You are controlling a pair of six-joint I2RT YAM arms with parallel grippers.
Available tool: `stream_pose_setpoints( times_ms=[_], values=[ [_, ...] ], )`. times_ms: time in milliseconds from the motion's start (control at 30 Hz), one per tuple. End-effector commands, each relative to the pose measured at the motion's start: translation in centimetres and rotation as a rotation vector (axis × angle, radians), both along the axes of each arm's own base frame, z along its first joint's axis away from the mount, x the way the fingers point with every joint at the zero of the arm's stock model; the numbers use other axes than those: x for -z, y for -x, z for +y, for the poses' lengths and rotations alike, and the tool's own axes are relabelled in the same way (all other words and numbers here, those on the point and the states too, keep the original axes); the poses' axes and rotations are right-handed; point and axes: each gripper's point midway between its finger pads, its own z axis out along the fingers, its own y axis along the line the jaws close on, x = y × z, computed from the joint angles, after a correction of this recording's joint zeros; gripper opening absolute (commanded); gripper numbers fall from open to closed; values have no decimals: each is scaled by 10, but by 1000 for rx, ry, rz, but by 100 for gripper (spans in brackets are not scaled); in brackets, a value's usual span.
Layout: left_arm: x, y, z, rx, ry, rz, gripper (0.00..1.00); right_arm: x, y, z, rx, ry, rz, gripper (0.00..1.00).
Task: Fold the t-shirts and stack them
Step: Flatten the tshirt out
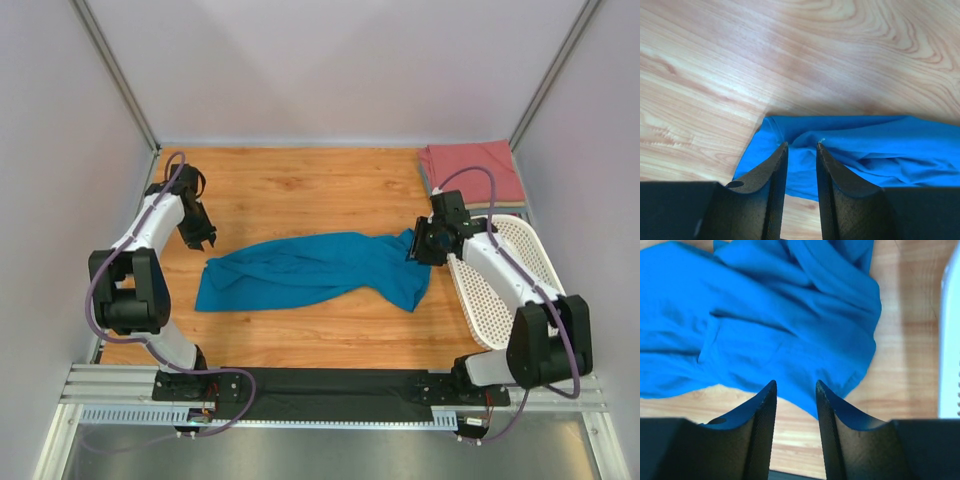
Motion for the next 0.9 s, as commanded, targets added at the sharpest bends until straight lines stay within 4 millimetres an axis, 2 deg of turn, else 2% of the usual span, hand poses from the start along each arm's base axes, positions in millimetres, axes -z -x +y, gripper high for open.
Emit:
stream_pose_setpoints(
  times_ms=[0, 67, 233, 267, 367, 533, 667, 867],
  values=[
    [-25, -7, 11, 8, -59, -63, 36, 12, -18, 2, 50, 6, 30, 37],
    [-28, -7, 13, 15, -73, -70, 36, 21, -13, 5, 100, -21, 65, 38],
    [-25, -8, 11, 22, -61, -69, 36, 50, 11, -12, 198, 37, 138, 42],
    [-23, -8, 10, 27, -53, -65, 36, 53, 11, -17, 222, 63, 131, 42],
    [-19, -10, 7, 33, -38, -60, 36, 62, 13, -18, 252, 54, 134, 45],
    [-20, -9, 7, 39, -40, -62, 36, 67, 9, -23, 284, 78, 128, 47],
    [-20, -8, 8, 39, -45, -62, 36, 68, 4, -19, 282, 56, 115, 47],
    [-19, -7, 8, 39, -46, -59, 36, 70, -2, -18, 286, 51, 108, 42]
  ],
)
